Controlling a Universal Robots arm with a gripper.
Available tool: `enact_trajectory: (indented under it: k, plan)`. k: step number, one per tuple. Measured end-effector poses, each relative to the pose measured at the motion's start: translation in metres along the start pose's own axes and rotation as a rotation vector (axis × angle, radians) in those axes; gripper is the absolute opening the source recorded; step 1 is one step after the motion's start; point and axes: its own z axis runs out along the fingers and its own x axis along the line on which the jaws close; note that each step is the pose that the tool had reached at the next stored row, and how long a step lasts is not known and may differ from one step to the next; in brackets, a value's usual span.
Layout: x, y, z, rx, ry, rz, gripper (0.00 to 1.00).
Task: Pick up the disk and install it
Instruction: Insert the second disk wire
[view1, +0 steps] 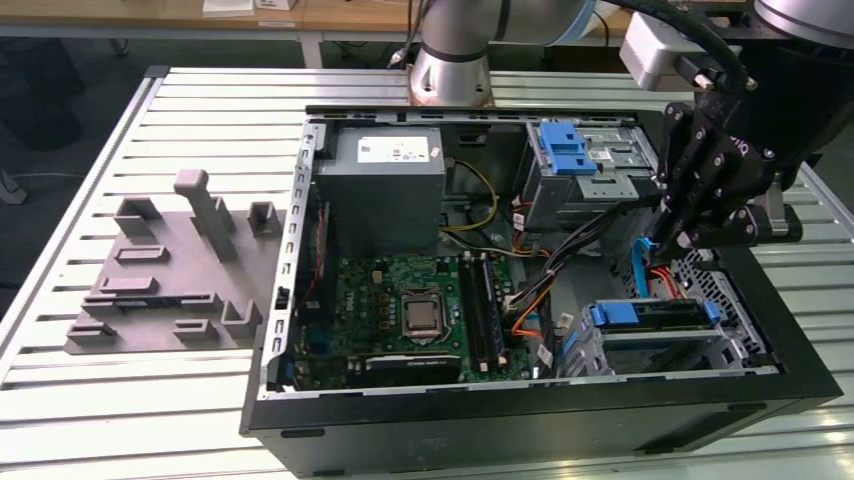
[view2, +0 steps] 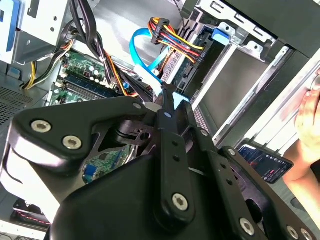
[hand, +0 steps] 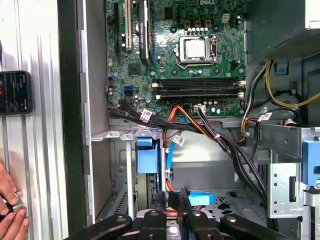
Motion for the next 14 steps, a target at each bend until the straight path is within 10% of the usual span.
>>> enact_trajectory:
  k: [14]
  plan:
    - [0.0000,0.0000,0.0000,0.0000,0.0003,0.000,0.24]
